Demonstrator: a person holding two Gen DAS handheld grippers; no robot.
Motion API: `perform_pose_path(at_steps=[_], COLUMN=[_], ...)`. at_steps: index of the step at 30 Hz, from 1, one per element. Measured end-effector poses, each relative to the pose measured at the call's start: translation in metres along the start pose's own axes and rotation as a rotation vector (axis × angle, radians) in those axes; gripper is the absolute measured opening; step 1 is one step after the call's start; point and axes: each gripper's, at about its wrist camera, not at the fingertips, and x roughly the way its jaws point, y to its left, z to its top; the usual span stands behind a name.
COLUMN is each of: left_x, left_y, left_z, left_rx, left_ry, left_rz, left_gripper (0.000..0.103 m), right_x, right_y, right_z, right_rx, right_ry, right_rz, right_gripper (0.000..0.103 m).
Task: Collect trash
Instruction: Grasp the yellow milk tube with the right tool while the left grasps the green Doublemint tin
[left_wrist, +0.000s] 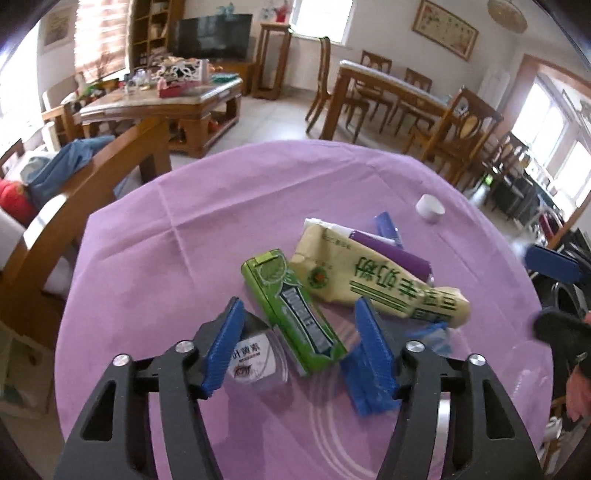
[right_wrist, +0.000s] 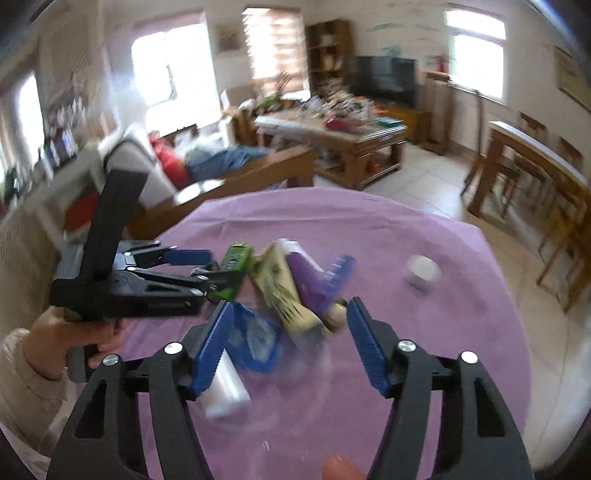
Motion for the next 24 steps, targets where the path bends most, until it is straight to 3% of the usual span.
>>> perform_pose_path(at_steps=[3, 5, 15, 18, 24], left_x=[0.012, 0.021, 0.035, 0.036, 0.022], left_y=[-0.007, -0.008, -0.012, -0.011, -0.003], left_z=[0.003, 0.003, -0.001, -0.002, -0.003], left_rx=[0.006, 0.018, 0.057, 0.045, 0.006], left_ry=[0.024, 0.032, 0.021, 0.015, -0.048], left_rz=[-0.016, -0.009, -0.03, -0.041, -0.101], left_gripper=[0.047, 0.041, 0.04, 0.038, 0.033], right_x=[0.033, 0.05, 0.087, 0.089, 0.048], right_y=[0.013, 0.015, 0.035, 0.036, 0.022], right_z=[0.016, 0.017, 0.009, 0.011, 0.017], right_rx=[-0.053, -0.071, -0.187, -0.176, -0.08], right_ry=[0.074, 0.12, 0.29, 0.288, 0.163], right_rz=[-0.018, -0.024, -0.059, -0.057, -0.021], right_gripper=[0.055, 0.048, 0.029, 0.027, 0.026])
